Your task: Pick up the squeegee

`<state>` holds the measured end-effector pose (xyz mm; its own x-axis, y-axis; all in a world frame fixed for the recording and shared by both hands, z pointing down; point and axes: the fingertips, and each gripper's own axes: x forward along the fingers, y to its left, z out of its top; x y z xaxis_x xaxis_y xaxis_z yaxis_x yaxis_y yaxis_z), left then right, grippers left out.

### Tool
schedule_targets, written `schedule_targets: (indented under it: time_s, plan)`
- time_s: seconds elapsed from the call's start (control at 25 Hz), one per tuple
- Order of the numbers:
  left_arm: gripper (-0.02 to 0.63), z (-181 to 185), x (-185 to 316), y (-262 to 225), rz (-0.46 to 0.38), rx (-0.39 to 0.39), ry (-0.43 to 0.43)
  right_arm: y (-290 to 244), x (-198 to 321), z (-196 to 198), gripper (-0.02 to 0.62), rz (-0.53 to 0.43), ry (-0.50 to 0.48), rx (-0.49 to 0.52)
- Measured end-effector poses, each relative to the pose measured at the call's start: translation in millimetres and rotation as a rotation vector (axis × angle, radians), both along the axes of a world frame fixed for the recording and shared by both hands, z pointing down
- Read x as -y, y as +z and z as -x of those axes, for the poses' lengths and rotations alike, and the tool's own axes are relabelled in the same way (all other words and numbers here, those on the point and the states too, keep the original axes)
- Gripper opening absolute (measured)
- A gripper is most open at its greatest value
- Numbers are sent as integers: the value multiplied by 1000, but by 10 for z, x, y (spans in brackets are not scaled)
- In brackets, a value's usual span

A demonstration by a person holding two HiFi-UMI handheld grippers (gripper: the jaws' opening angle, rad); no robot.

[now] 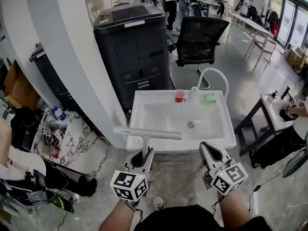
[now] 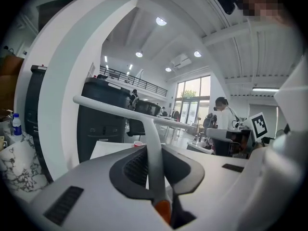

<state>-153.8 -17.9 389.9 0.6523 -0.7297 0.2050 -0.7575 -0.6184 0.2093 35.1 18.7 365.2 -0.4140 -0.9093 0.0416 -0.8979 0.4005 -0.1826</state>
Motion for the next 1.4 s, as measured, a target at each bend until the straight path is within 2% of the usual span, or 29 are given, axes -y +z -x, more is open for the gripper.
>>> schedule_targets:
  time_s: [0.4, 0.68, 1.4]
  plan:
    - [61, -548, -459, -27, 11, 16, -95, -43, -281, -515, 17, 5, -103, 22]
    - [61, -785, -719, -21, 9, 24, -140, -27, -466, -733, 17, 7, -156, 25]
    - [60, -855, -820, -42, 3, 39, -147, -26, -561, -778, 17, 4, -172, 31]
